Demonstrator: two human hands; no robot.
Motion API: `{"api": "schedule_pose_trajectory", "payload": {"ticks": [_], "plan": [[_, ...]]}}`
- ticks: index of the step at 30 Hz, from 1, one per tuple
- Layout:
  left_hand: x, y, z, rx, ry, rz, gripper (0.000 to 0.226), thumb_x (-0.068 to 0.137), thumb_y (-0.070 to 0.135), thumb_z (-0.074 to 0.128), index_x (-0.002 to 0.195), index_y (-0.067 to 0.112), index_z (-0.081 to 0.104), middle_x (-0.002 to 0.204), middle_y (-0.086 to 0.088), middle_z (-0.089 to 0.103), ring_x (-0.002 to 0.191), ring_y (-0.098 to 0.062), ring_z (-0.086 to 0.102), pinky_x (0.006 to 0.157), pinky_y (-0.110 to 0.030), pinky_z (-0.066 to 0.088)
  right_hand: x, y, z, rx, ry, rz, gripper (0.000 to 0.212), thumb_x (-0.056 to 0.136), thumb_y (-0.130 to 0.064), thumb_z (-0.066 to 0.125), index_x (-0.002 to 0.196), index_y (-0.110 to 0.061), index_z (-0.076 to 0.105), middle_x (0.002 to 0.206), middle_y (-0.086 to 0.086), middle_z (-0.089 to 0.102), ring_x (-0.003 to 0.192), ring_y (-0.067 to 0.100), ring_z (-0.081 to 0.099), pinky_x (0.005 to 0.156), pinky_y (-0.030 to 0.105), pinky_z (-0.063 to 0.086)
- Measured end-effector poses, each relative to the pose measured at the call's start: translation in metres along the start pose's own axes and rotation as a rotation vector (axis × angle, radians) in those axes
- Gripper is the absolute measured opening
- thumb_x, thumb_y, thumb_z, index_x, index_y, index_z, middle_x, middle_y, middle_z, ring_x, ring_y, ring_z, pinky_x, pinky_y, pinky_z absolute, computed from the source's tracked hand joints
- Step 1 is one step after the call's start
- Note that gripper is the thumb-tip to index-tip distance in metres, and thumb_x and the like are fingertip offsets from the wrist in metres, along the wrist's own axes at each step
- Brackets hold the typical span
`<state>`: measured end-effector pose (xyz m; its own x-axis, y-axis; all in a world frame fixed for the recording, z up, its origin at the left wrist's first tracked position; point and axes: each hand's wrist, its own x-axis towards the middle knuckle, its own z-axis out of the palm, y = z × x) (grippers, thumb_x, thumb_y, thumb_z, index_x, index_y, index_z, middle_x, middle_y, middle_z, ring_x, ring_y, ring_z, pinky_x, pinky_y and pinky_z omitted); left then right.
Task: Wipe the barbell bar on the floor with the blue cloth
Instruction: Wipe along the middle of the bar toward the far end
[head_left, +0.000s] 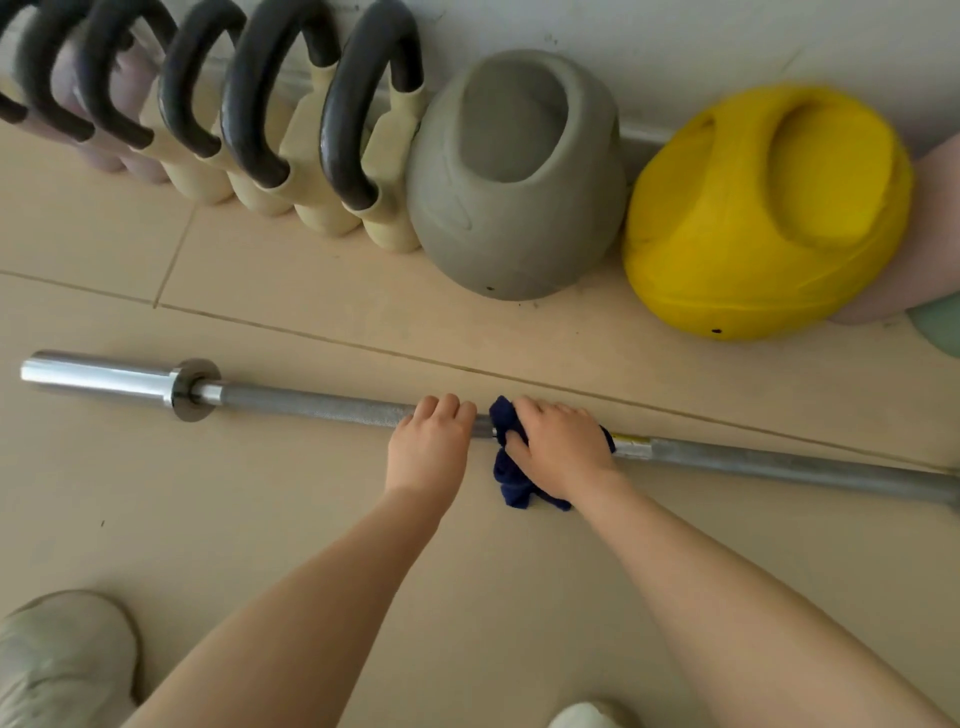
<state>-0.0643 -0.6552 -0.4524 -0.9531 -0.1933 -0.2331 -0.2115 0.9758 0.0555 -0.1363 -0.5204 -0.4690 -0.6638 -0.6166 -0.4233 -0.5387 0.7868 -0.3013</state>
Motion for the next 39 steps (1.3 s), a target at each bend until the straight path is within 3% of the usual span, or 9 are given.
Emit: {"api": "schedule_pose_trajectory", "payload": {"ticks": [5,8,11,14,20,25,30,36,39], "plan": [[0.002,0.002,-0.003,-0.032,-0.039,-0.053,0.024,0.071,-0.006,0.066,0.091,0.006,0.063,0.089,-0.01,0.063,0.086,-0.03,0.061,0.054,-0.029,0.037,0.006,0.004,-0.004,0.085,0.034,0.075,0.027,0.092,-0.033,0.039,0.106,-0.012,0.049,0.094,0.008,0.065,0.083,0.032,0.06,0.07,0.038,0.044],[0.0,0.004,-0.005,-0.032,-0.038,-0.061,0.024,0.066,-0.01,0.068,0.086,0.004,0.064,0.084,-0.011,0.064,0.08,-0.031,0.061,0.052,-0.028,0.033,-0.025,0.007,0.02,-0.166,0.156,-0.002,0.037,0.086,-0.03,0.042,0.116,-0.011,0.051,0.107,0.009,0.065,0.094,0.032,0.064,0.086,0.042,0.049],[0.0,0.002,-0.005,-0.002,-0.088,-0.021,0.035,0.049,-0.007,0.081,0.077,0.007,0.066,0.074,-0.007,0.065,0.068,-0.027,0.063,0.043,-0.024,0.037,-0.039,0.028,0.032,-0.21,0.204,-0.082,0.049,0.084,-0.037,0.034,0.128,-0.016,0.042,0.124,0.008,0.062,0.11,0.029,0.061,0.103,0.042,0.035],[0.004,-0.001,-0.005,0.045,-0.053,0.01,0.044,0.034,-0.004,0.086,0.071,0.01,0.067,0.066,-0.004,0.064,0.058,-0.023,0.062,0.038,-0.022,0.041,-0.03,0.037,0.016,-0.174,0.126,-0.111,0.05,0.084,-0.041,0.037,0.129,-0.02,0.044,0.125,0.002,0.061,0.106,0.026,0.061,0.096,0.036,0.035],[0.011,-0.001,-0.007,-0.002,-0.15,-0.067,0.041,0.087,-0.003,0.048,0.125,0.011,0.05,0.124,-0.006,0.053,0.115,-0.025,0.047,0.076,-0.032,0.046,-0.024,0.044,-0.004,-0.071,0.051,-0.05,0.048,0.094,-0.039,0.036,0.139,-0.02,0.034,0.139,-0.001,0.048,0.124,0.022,0.046,0.103,0.035,0.033],[0.01,0.0,-0.006,-0.03,-0.139,-0.084,0.033,0.088,0.002,0.054,0.119,0.013,0.054,0.119,-0.003,0.055,0.113,-0.023,0.049,0.062,-0.029,0.039,-0.048,0.09,-0.004,-0.085,0.152,0.124,0.048,0.084,-0.04,0.032,0.113,-0.012,0.057,0.106,0.007,0.068,0.097,0.029,0.062,0.085,0.037,0.046],[0.011,0.003,-0.006,-0.009,-0.159,-0.109,0.025,0.088,0.004,0.056,0.111,0.012,0.055,0.112,-0.005,0.056,0.107,-0.025,0.051,0.059,-0.029,0.031,-0.035,0.051,-0.005,0.002,0.255,0.315,0.038,0.082,-0.032,0.029,0.081,-0.009,0.059,0.075,0.011,0.067,0.069,0.031,0.06,0.067,0.036,0.046],[0.01,0.004,-0.012,0.042,-0.165,-0.074,0.025,0.092,0.009,0.053,0.116,0.014,0.05,0.115,-0.003,0.053,0.108,-0.023,0.048,0.062,-0.027,0.032,-0.025,0.022,0.002,0.033,0.128,0.023,0.037,0.093,-0.023,0.044,0.129,-0.013,0.046,0.125,0.007,0.055,0.111,0.028,0.05,0.099,0.039,0.034],[0.008,0.006,-0.011,-0.003,-0.161,-0.095,0.027,0.09,0.002,0.05,0.116,0.012,0.051,0.116,-0.005,0.053,0.109,-0.025,0.048,0.064,-0.028,0.032,-0.037,0.05,-0.007,0.097,0.07,0.002,0.046,0.088,-0.013,0.045,0.134,-0.016,0.043,0.132,0.004,0.05,0.118,0.026,0.045,0.104,0.034,0.028]]}}
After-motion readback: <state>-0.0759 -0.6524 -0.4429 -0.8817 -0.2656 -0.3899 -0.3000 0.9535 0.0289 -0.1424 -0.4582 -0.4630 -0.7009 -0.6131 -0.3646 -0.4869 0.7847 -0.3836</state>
